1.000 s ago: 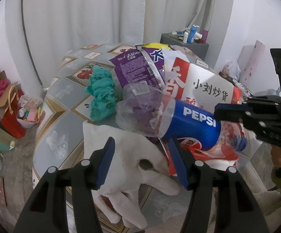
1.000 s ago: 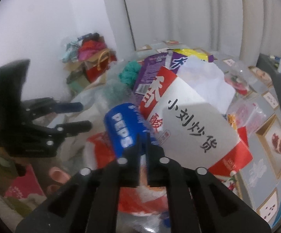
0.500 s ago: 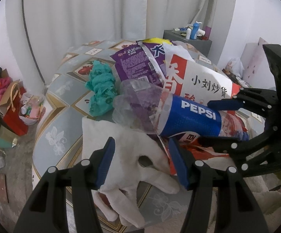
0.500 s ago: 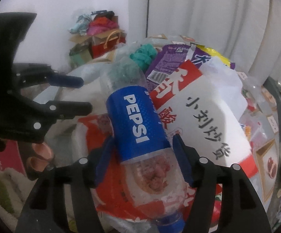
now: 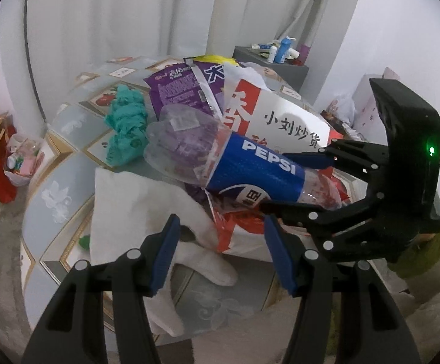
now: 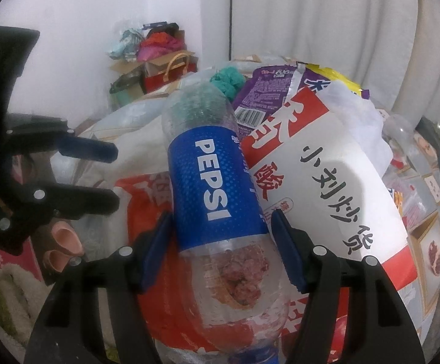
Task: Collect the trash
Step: 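Lift the Pepsi bottle with the right gripper while the left gripper approaches the snack bag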
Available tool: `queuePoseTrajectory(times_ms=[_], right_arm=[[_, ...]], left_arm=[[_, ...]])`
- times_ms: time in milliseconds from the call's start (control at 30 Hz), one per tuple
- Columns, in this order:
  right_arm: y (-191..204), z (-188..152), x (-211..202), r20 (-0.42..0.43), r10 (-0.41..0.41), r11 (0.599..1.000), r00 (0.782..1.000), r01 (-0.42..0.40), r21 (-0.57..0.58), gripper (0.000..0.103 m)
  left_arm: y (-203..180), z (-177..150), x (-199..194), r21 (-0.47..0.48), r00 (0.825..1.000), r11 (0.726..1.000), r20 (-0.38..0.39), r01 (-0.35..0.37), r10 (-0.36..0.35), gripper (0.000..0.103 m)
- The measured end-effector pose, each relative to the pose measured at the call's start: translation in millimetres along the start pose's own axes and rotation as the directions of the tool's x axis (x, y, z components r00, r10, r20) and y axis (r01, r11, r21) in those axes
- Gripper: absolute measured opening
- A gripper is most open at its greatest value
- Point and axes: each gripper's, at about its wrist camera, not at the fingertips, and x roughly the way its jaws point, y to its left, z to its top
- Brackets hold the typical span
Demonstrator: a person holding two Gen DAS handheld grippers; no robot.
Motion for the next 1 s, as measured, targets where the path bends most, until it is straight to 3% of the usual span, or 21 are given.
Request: queuePoseTrajectory(times_ms=[167,433,533,767,1000], right_arm=[[-4,-5,-6,0.011,0.013,1.000,1.000,-0.013,0.018,0.062],[-6,-9,-13,0.021,0.021,0.999,1.000,-0.021,0.028,0.061],[-6,-10,-14,0.027,0.018,0.999,0.999,-0.019,0.027,0.061],[-4,-12,-16,0.044,0.012,0.999,0.999,-0.014,0.032,0.060],[2,-14,-28,0.080,0.008,1.000,0.997,-0.009,0.016,0.055]], left_arm=[[3,3,1,-0.054,0.999,0.998,-0.006,0.037,-0.038,0.055],[-10,4,-3,0.004,1.000,1.000,-0.001,0.027,-0.027,0.054],[-12,2,2,0.012,1.000,1.000,-0.012,0.013,-0.013,0.051],[0,3,11,-0.080,0.997,0.994,-0.033,0.074,-0.076,0.040],[7,5,13,-0.119,0.997,0.991,-0.039,0.057,-0.062,0.025]])
